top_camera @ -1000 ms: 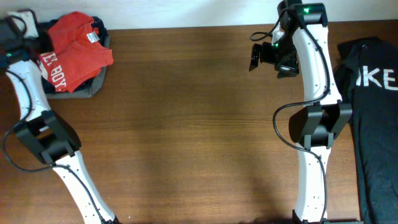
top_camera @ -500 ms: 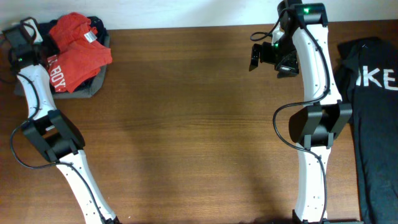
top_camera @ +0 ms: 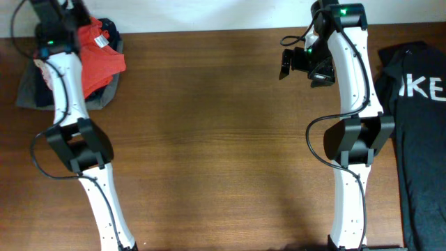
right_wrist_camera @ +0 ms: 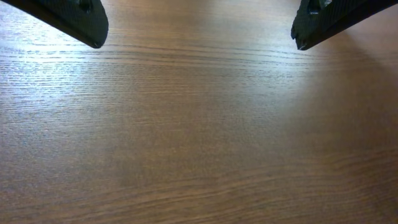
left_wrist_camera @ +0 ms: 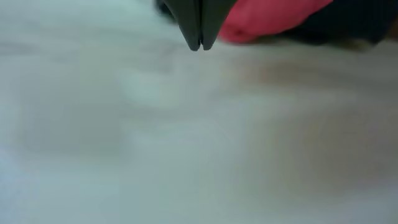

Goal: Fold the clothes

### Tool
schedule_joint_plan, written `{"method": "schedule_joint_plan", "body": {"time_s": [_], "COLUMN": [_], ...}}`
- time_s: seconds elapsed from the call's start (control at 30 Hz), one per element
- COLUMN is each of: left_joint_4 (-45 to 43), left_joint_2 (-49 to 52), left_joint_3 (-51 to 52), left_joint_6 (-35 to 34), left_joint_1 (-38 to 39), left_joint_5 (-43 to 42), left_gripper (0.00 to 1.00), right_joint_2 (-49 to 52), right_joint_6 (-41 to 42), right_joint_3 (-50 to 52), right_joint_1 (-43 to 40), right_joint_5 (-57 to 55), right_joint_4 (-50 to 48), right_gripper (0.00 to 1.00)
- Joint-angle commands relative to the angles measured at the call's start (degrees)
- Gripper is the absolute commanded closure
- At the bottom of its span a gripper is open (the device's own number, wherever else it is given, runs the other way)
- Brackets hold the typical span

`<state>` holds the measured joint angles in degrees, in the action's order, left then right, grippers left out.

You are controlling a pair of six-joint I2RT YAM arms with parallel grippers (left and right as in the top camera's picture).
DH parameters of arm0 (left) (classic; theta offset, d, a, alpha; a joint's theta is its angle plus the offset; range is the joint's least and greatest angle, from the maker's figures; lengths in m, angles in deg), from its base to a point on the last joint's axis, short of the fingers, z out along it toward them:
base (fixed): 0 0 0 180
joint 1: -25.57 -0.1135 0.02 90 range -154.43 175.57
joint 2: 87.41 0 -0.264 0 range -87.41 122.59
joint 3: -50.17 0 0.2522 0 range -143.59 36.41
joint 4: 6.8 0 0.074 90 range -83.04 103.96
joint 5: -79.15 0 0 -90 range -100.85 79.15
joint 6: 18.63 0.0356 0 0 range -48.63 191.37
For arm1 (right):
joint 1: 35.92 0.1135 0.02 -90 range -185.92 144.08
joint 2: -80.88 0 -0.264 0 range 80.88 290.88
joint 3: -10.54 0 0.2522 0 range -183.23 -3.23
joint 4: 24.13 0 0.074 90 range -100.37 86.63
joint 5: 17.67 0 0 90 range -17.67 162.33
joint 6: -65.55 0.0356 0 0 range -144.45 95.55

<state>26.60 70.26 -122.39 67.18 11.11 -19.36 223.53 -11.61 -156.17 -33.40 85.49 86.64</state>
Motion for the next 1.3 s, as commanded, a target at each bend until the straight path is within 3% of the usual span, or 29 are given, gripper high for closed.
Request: {"method": "schedule_joint_plan", "body": {"time_s": [0.0, 0.3, 0.57, 0.93, 1.1, 1.27], "left_joint_4": [-0.74, 0.22, 3.48, 48.52, 58.93, 59.43], "left_joint_2": [4.83, 11.10, 5.99, -8.35, -6.95, -3.30], "left_joint_3": [-0.46, -0.46, -4.68, -10.43, -9.90, -9.88], "left_joint_6": [-0.52, -0.50, -0.50, -0.50, -0.50, -0.50], "left_joint_1": [0.35, 0.63, 1.42, 1.88, 1.88, 1.49], "left_joint_5": [1.51, 4.04, 3.41, 3.45, 7.17, 13.16], "left_gripper": [0.99, 0.99, 0.99, 0.99, 0.99, 0.99], "right_joint_2": [-1.77, -1.77, -1.79, -1.77, -1.79, -1.77], "right_joint_6": [-0.61, -0.59, -0.59, -0.61, -0.61, -0.61], "right_joint_3": [-0.70, -0.70, -0.70, -0.70, -0.70, -0.70], "right_joint_1": [0.52, 0.52, 0.52, 0.52, 0.52, 0.52], "right_joint_5": [-0.35, -0.33, -0.31, -0.31, -0.31, -0.31], "right_joint_4": [0.33, 0.33, 0.33, 0.33, 0.33, 0.33], "right_gripper": [0.01, 0.01, 0.01, 0.01, 0.01, 0.01]}}
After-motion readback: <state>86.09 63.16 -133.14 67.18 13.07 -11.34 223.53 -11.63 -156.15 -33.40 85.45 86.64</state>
